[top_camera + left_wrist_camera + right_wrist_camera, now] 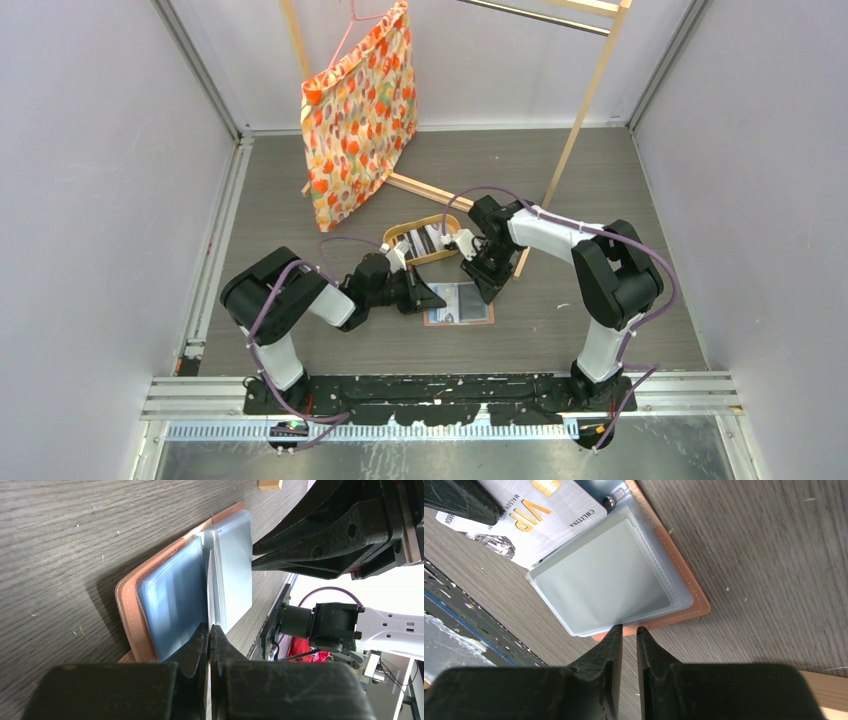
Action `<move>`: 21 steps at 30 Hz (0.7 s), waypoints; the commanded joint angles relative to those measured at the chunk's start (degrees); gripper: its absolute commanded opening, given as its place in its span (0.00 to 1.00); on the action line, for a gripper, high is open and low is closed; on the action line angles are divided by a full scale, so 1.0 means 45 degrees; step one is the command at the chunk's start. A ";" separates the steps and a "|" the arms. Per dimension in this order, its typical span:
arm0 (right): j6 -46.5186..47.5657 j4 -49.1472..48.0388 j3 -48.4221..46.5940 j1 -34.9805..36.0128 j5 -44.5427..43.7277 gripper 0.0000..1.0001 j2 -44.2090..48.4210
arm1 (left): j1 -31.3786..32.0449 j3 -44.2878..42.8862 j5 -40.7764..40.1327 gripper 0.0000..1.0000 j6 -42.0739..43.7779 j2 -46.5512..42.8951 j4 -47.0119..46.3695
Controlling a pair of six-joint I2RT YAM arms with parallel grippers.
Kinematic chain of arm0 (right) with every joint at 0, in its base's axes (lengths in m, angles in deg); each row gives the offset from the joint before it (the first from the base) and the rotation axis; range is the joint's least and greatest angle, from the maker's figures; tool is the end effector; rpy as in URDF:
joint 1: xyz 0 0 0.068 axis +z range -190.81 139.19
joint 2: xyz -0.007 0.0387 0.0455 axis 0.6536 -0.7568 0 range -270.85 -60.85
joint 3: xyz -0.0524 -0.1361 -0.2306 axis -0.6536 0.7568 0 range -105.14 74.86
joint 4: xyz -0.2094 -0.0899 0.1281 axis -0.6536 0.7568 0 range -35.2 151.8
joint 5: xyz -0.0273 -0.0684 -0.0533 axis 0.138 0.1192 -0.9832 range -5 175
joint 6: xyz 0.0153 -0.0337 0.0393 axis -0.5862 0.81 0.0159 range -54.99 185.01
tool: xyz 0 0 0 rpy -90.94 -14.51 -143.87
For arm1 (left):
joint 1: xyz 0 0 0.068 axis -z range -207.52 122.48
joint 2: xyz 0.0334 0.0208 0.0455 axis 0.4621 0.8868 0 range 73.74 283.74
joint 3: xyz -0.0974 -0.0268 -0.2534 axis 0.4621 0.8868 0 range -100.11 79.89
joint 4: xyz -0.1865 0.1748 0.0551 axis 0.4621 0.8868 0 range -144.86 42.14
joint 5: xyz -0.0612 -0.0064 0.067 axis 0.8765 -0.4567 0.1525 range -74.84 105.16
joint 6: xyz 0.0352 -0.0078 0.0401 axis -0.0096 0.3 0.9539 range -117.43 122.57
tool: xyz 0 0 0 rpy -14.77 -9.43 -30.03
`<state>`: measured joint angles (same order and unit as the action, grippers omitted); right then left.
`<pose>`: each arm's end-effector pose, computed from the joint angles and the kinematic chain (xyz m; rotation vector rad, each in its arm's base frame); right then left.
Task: Put the credit cards into the card holder
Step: Insert the credit card into the card holder.
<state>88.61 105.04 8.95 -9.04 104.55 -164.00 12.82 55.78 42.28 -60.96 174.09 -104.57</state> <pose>0.2624 0.1766 0.1627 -1.4397 2.7191 0.5336 0.2019 -0.1927 0.1022 -0.1295 2.3871 -1.5027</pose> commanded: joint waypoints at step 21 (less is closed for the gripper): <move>0.0101 -0.0165 -0.0295 0.0111 -0.0165 0.21 -0.0162 | -0.0053 0.0118 0.0139 0.01 0.0425 -0.0855 -0.0798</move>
<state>88.61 105.06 8.93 -9.04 104.55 -164.00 12.82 56.19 42.28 -60.11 171.34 -105.49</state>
